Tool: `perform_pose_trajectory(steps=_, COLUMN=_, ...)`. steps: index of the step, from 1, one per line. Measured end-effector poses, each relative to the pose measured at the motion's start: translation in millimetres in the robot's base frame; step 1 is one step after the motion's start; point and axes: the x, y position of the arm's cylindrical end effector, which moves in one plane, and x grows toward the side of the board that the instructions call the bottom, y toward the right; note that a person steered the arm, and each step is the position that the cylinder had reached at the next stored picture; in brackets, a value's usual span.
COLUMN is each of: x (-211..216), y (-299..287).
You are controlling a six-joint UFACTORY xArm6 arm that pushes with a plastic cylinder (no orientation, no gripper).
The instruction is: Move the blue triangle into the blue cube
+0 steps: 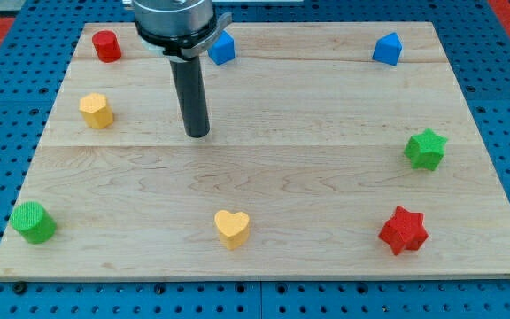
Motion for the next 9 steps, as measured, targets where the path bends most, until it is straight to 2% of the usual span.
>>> perform_pose_trajectory(steps=4, x=-154, y=-31)
perform_pose_trajectory(steps=5, x=-163, y=-17)
perform_pose_trajectory(steps=6, x=-163, y=78)
perform_pose_trajectory(steps=7, x=-162, y=121)
perform_pose_trajectory(steps=8, x=-164, y=67)
perform_pose_trajectory(steps=9, x=-203, y=67)
